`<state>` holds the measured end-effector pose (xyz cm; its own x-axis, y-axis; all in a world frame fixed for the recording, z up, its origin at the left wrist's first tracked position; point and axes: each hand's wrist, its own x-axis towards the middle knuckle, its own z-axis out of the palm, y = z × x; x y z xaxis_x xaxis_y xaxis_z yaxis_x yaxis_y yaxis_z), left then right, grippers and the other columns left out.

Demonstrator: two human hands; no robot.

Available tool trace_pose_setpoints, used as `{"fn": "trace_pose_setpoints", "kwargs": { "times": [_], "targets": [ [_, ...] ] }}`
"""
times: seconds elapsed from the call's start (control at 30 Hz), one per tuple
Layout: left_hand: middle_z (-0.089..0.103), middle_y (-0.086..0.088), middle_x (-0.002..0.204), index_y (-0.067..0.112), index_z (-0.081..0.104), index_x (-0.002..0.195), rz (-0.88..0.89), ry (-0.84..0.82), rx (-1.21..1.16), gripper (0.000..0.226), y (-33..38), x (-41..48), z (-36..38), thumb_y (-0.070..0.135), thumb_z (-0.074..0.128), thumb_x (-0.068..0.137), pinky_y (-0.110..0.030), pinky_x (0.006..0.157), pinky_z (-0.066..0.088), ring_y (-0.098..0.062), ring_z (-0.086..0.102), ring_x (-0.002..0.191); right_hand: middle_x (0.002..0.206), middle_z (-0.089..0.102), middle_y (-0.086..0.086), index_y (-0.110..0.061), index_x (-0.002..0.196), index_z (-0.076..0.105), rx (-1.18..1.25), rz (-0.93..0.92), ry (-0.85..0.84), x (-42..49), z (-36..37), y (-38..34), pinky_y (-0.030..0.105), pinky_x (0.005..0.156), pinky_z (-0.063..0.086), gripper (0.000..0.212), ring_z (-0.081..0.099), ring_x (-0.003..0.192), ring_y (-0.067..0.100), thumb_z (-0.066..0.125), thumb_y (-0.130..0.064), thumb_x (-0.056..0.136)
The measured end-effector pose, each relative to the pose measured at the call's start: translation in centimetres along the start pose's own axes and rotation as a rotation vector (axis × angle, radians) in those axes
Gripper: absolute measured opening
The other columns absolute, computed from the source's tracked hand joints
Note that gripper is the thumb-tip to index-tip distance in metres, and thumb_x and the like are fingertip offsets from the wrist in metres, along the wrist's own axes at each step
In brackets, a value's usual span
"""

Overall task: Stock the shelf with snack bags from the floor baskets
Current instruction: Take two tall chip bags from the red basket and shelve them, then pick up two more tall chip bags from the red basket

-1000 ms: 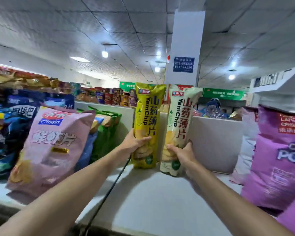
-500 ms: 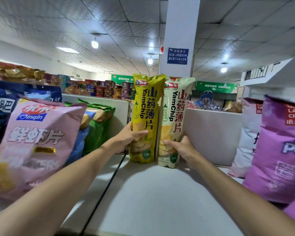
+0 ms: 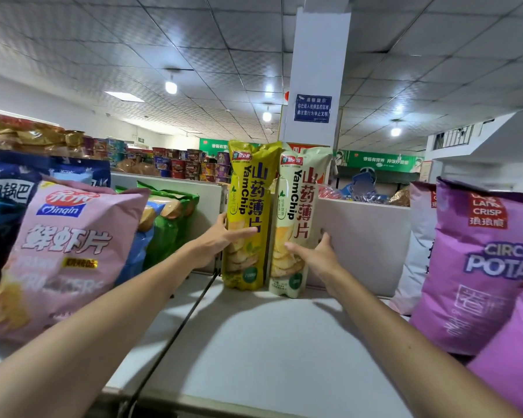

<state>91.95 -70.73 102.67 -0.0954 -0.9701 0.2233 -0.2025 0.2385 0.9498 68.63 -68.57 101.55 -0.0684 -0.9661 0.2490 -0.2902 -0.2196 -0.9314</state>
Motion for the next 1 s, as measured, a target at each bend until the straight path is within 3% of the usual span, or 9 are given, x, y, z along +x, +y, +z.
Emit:
{"fn": "trace_pose_setpoints", "kwargs": {
  "times": [0.07,0.2,0.27,0.37,0.43,0.5,0.63,0.83,1.0],
  "targets": [
    [0.022,-0.013,0.162,0.023,-0.001,0.156,-0.008,0.070,-0.020,0.142,0.5,-0.8,0.2,0.062,0.086,0.051,-0.048,0.115,0.024,-0.029,0.035,0.139,0.161,0.024,0.009,-0.023,0.156,0.005,-0.015,-0.047,0.075,-0.8,-0.4,-0.6,0.052,0.109,0.035,0.110,0.029,0.145,0.031,0.078,-0.044,0.077],
    [0.003,-0.011,0.165,0.027,-0.005,0.156,0.001,0.224,-0.052,0.120,1.7,-4.0,0.7,0.060,0.073,0.071,-0.058,0.119,0.013,-0.034,0.014,0.150,0.163,0.017,0.006,-0.029,0.156,0.008,-0.032,-0.141,0.116,-3.4,-1.3,-2.1,0.057,0.113,0.032,0.104,0.022,0.148,0.031,0.072,-0.055,0.079],
    [0.003,-0.010,0.166,0.031,-0.001,0.156,0.046,0.222,-0.099,0.127,2.8,-7.0,1.0,0.072,0.073,0.062,-0.064,0.117,0.014,-0.034,0.015,0.149,0.163,0.017,0.004,-0.028,0.156,0.010,-0.005,-0.194,0.108,-5.6,-2.0,-2.9,0.051,0.115,0.030,0.098,0.020,0.149,0.028,0.067,-0.058,0.082],
    [0.009,-0.006,0.166,0.035,0.006,0.156,0.152,0.212,-0.143,0.131,4.1,-13.4,2.0,0.079,0.072,0.051,-0.063,0.116,0.018,-0.028,0.020,0.149,0.162,0.020,-0.004,-0.029,0.155,0.015,0.127,-0.302,0.104,-11.5,-3.2,-3.7,0.030,0.108,0.029,0.089,0.022,0.146,0.012,0.063,-0.057,0.086],
    [0.014,0.002,0.165,0.038,0.011,0.155,0.253,0.175,-0.185,0.131,4.5,-18.3,3.1,0.082,0.072,0.047,-0.053,0.115,0.022,-0.018,0.024,0.146,0.162,0.021,-0.010,-0.032,0.154,0.019,0.225,-0.363,0.104,-16.4,-3.9,-3.4,0.025,0.104,0.027,0.086,0.024,0.140,0.000,0.062,-0.059,0.085],
    [0.019,0.009,0.163,0.041,0.015,0.153,0.333,0.135,-0.219,0.127,4.3,-23.1,4.7,0.082,0.072,0.047,-0.042,0.113,0.025,-0.007,0.028,0.142,0.162,0.022,-0.015,-0.038,0.152,0.022,0.269,-0.391,0.104,-21.4,-4.4,-2.8,0.027,0.109,0.027,0.087,0.025,0.141,-0.002,0.060,-0.066,0.079],
    [0.031,0.025,0.155,0.051,0.026,0.147,0.362,0.016,-0.221,0.109,2.9,-28.8,7.7,0.082,0.071,0.053,-0.044,0.118,0.025,0.010,0.034,0.135,0.160,0.024,-0.020,-0.044,0.151,0.023,0.262,-0.357,0.122,-28.8,-5.3,-1.4,0.037,0.118,0.025,0.087,0.026,0.144,-0.003,0.055,-0.069,0.074],
    [0.031,0.020,0.157,0.048,0.025,0.149,0.325,-0.179,-0.282,0.104,3.1,-34.7,13.3,0.081,0.067,0.059,-0.047,0.117,0.030,0.007,0.036,0.138,0.157,0.030,-0.021,-0.039,0.152,0.024,0.215,-0.287,0.222,-38.1,-8.6,0.5,0.040,0.119,0.028,0.082,0.029,0.142,-0.005,0.054,-0.064,0.080],
    [0.044,0.015,0.151,0.042,0.034,0.146,0.297,-0.468,-0.423,0.097,3.0,-40.7,23.8,0.074,0.071,0.063,-0.042,0.111,0.039,-0.001,0.041,0.138,0.153,0.040,-0.018,-0.040,0.146,0.035,0.247,-0.180,0.419,-49.0,-16.0,4.5,0.040,0.119,0.029,0.081,0.035,0.139,-0.006,0.063,-0.069,0.075]
  ]
}}
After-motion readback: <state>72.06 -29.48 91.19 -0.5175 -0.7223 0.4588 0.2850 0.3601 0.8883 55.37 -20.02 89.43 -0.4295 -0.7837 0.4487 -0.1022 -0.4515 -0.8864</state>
